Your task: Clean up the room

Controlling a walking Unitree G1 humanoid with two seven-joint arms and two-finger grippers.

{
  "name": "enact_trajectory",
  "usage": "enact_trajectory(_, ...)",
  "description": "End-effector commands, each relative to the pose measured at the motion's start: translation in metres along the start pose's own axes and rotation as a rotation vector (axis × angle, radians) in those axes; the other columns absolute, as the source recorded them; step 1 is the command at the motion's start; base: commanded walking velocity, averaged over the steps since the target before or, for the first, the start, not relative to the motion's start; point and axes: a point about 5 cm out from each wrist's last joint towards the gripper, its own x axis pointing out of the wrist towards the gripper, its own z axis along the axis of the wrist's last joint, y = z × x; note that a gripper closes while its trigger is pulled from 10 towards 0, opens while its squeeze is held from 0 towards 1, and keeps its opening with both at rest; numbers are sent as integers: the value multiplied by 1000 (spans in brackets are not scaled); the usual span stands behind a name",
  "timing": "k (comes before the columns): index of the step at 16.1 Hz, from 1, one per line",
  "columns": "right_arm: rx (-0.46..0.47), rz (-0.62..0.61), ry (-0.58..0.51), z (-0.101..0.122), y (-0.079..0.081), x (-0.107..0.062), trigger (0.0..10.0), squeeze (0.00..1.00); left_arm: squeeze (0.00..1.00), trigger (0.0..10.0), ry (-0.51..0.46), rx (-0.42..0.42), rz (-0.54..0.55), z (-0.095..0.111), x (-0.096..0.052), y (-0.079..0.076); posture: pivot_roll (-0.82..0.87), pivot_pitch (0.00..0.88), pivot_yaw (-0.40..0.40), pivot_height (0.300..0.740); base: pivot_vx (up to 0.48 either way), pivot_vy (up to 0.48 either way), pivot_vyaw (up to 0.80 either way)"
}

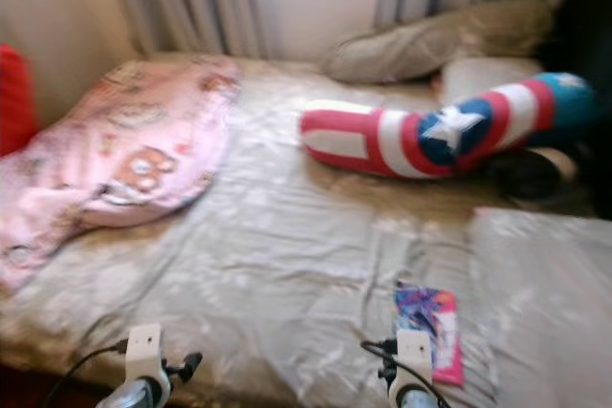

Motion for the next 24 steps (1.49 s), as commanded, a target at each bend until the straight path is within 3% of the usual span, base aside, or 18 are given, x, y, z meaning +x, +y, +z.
enact_trajectory(1, -2, -8, 16, -3, -2, -1, 10000, 0, 0, 10000, 24, 22, 0, -5, -1, 1, -53, 0, 9, 740, 0, 0, 800)
enact_trajectory(6, 31, -38, 68, -20, -11, -6, 10000, 0, 0, 10000, 26, 32, 13, -7, -2, 2, -56, 0, 19, 740, 0, 0, 800)
enact_trajectory(10, 56, -37, 100, -27, -11, -7, 10000, 0, 0, 10000, 42, 40, 6, -11, -2, 1, -48, 0, 14, 740, 0, 0, 0)
enact_trajectory(24, 100, -57, 90, -24, -12, -7, 10000, 0, 0, 10000, 27, 57, 14, -4, -1, 2, -48, 0, 20, 740, 0, 386, 0)
